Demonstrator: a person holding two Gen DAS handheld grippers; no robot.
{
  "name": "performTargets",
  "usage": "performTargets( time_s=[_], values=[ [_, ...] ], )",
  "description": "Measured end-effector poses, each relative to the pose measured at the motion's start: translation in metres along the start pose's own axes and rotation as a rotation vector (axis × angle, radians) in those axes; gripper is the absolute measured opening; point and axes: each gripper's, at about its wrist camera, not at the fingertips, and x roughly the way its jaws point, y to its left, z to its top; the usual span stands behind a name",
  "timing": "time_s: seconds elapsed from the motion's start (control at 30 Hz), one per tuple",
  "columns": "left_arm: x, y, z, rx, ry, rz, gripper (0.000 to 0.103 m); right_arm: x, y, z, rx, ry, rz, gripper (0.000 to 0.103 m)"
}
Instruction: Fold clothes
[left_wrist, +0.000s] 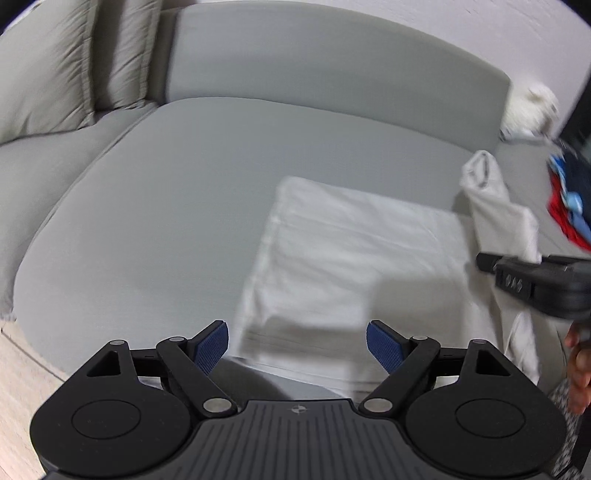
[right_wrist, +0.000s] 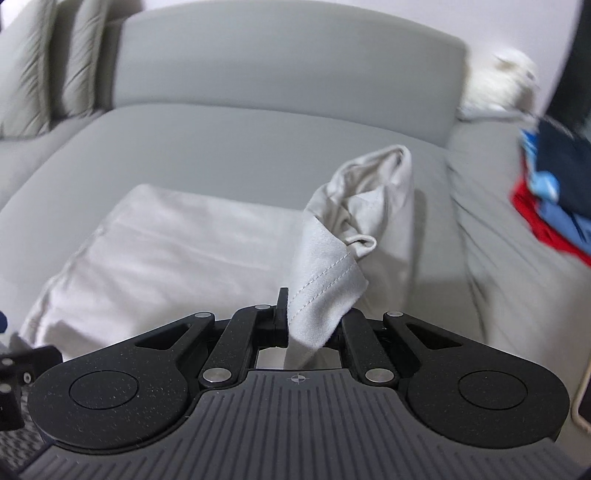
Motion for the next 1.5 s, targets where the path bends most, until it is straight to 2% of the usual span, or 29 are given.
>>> performTargets(
  time_s=[0.2, 0.33, 0.47, 0.73, 0.83, 1.1, 1.17, 1.23, 1.3, 1.4, 1.5],
  values=[
    [0.002, 0.039, 0.004, -0.090, 0.000, 0.001, 0.083, 0.000, 0.087, 0.010, -0.182, 0.052, 0.082, 0.007],
    [0.004, 0.053, 0.004, -0.119, 0.007, -0.012, 0.083, 0.025, 0.122, 0.001, -0.260, 0.151, 0.051, 0.007],
    [0.004, 0.061, 0.006, -0.148, -0.013, -0.029, 0.083, 0.023, 0.120, 0.006, -0.221, 0.158, 0.038, 0.007],
    [-0.008, 0.083, 0.014, -0.204, -0.065, -0.010, 0.083, -0.019, 0.126, 0.032, -0.157, 0.030, 0.051, 0.007],
    [-0.009, 0.090, 0.014, -0.221, -0.066, -0.004, 0.083, -0.024, 0.142, 0.039, -0.195, 0.010, 0.061, 0.007],
    [-0.011, 0.095, 0.011, -0.255, -0.063, 0.006, 0.083, -0.019, 0.168, 0.030, -0.281, 0.043, 0.077, 0.007],
    [-0.013, 0.094, 0.011, -0.253, -0.068, 0.012, 0.083, -0.017, 0.172, 0.030, -0.302, 0.062, 0.094, 0.012],
    [-0.016, 0.092, 0.012, -0.242, -0.076, 0.019, 0.083, -0.017, 0.173, 0.030, -0.302, 0.084, 0.157, 0.030],
    [-0.018, 0.090, 0.012, -0.234, -0.081, 0.027, 0.083, -0.023, 0.171, 0.027, -0.293, 0.091, 0.235, 0.038],
    [-0.020, 0.087, 0.011, -0.229, -0.086, 0.037, 0.083, -0.042, 0.157, 0.020, -0.257, 0.092, 0.402, 0.038],
    [-0.018, 0.081, 0.011, -0.211, -0.088, 0.050, 0.083, -0.057, 0.133, 0.012, -0.194, 0.082, 0.513, 0.037]
  ],
)
